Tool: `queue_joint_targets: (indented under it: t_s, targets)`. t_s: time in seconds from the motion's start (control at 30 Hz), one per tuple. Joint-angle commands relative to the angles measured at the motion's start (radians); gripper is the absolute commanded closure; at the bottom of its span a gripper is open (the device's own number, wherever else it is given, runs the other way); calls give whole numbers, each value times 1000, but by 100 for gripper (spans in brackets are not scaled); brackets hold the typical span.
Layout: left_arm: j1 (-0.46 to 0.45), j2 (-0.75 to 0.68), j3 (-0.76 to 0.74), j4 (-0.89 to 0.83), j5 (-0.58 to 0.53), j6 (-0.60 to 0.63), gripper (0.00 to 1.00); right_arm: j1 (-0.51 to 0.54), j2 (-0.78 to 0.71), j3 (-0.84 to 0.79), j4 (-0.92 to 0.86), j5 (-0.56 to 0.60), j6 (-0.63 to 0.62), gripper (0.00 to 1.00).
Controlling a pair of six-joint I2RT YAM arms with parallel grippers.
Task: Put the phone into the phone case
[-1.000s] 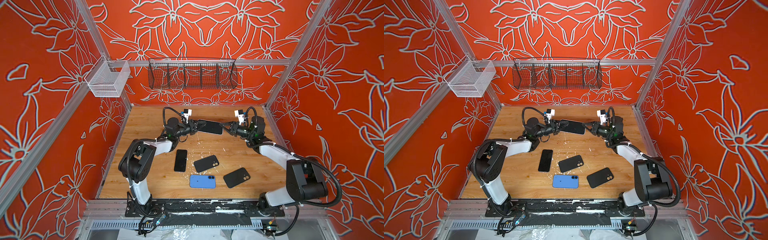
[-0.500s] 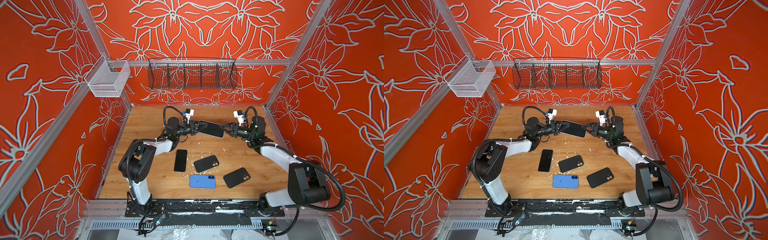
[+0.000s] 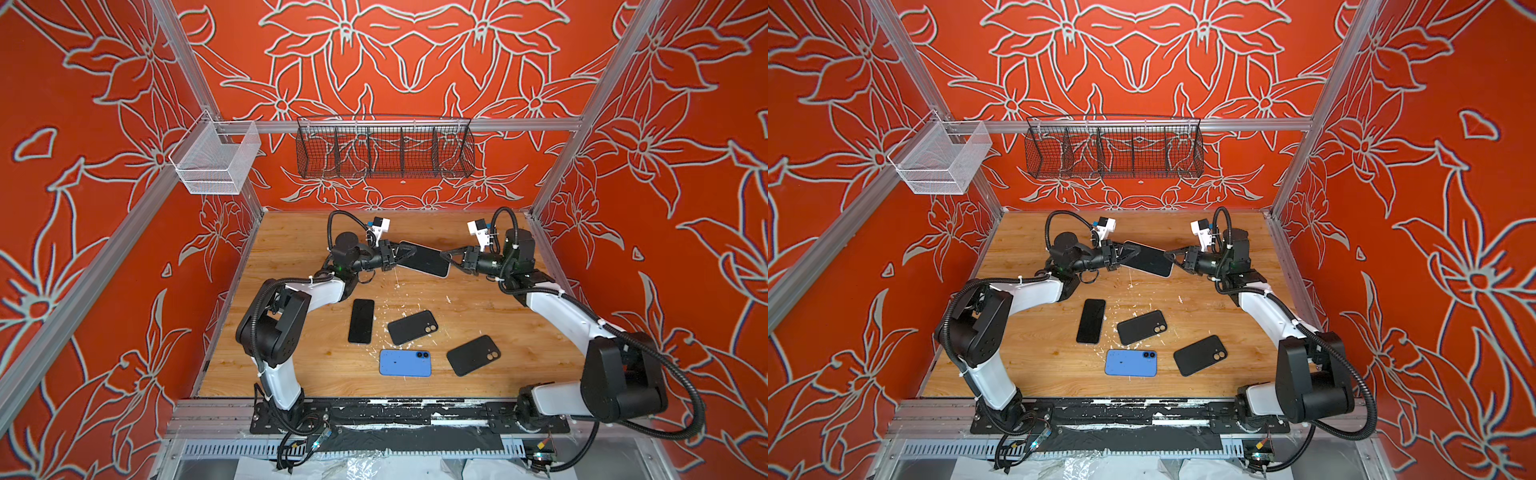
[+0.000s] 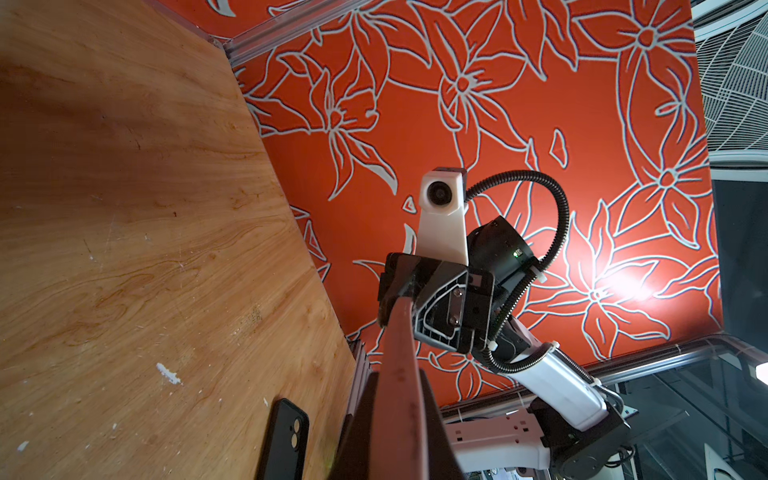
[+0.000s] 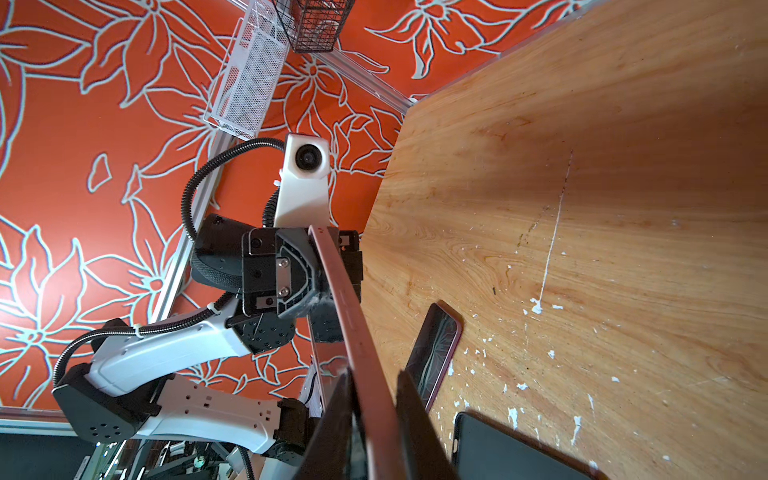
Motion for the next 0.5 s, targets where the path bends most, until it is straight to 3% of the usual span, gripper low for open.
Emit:
queue_joint_targets:
  t_s: [0.0, 0.1, 0.2, 0.4, 0.47]
  targets:
    - [-6, -41, 19, 2, -26, 36, 100, 1, -40, 32, -41, 14, -41, 55]
    - [-2, -59, -1, 5, -69, 31, 100, -26, -74, -1, 28, 35, 25, 39]
    - [-1, -78, -14, 1, -113, 29, 100, -36, -104, -23, 45, 55, 53, 32]
    - [-7, -108, -54, 24, -240, 3, 100, -35, -150, -109, 129, 63, 131, 28]
    - [-15, -109, -34, 8, -236, 16, 100, -31, -167, -144, 176, 69, 169, 27]
